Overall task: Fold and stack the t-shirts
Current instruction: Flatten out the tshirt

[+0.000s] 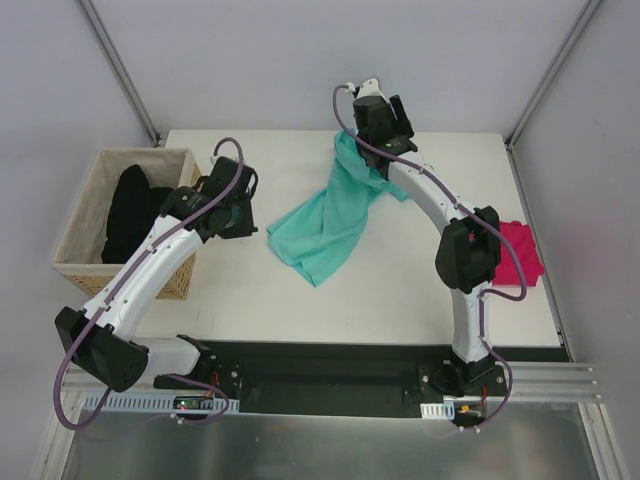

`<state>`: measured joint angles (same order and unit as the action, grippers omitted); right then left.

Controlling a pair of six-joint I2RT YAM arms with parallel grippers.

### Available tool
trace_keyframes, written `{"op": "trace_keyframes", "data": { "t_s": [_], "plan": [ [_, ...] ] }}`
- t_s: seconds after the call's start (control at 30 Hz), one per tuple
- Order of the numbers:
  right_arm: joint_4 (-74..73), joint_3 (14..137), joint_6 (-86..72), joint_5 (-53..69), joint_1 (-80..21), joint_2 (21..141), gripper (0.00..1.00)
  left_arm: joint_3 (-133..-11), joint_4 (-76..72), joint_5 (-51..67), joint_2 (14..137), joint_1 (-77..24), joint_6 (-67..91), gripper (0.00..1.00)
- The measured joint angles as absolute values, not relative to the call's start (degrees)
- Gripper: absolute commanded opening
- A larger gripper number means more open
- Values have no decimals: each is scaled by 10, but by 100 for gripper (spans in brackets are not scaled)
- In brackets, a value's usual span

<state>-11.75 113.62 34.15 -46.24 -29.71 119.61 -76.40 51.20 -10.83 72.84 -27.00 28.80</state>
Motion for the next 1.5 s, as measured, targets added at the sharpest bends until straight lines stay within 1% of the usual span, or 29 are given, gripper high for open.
{"op": "trace_keyframes", "data": {
  "t_s": [0.17, 0.37, 0.53, 0.7, 0.73, 0.77, 0.8, 0.83, 0.9, 0.97, 1.2, 1.5],
  "plan": [
    [-114, 1089, 346, -473, -297, 1184, 65, -763, 512, -107, 765, -301, 287, 0],
    [-114, 1036, 346, -486, -296, 1149, 65, -766, 496, -98, 860, -357, 272, 0],
    [-114, 1021, 345, -493, -290, 1115, 65, -783, 477, -92, 943, -404, 267, 0],
    [-113, 1012, 345, -503, -280, 1079, 65, -805, 451, -73, 994, -425, 267, 1],
    [-112, 1011, 345, -504, -279, 1073, 65, -809, 446, -69, 1002, -426, 267, 5],
    [-112, 1007, 345, -504, -276, 1067, 65, -811, 442, -66, 1008, -425, 267, 11],
    [-112, 1003, 345, -505, -274, 1059, 65, -813, 437, -63, 1015, -425, 268, 16],
    [-112, 999, 344, -505, -273, 1051, 65, -813, 434, -61, 1020, -425, 268, 20],
    [-111, 992, 343, -505, -270, 1040, 65, -813, 428, -55, 1031, -425, 271, 23],
    [-112, 985, 341, -505, -267, 1028, 65, -813, 422, -48, 1047, -425, 274, 30],
    [-112, 977, 337, -502, -259, 994, 65, -814, 412, -35, 1081, -425, 279, 34],
    [-111, 967, 337, -499, -257, 970, 65, -814, 409, -34, 1082, -425, 281, 34]
  ]
}}
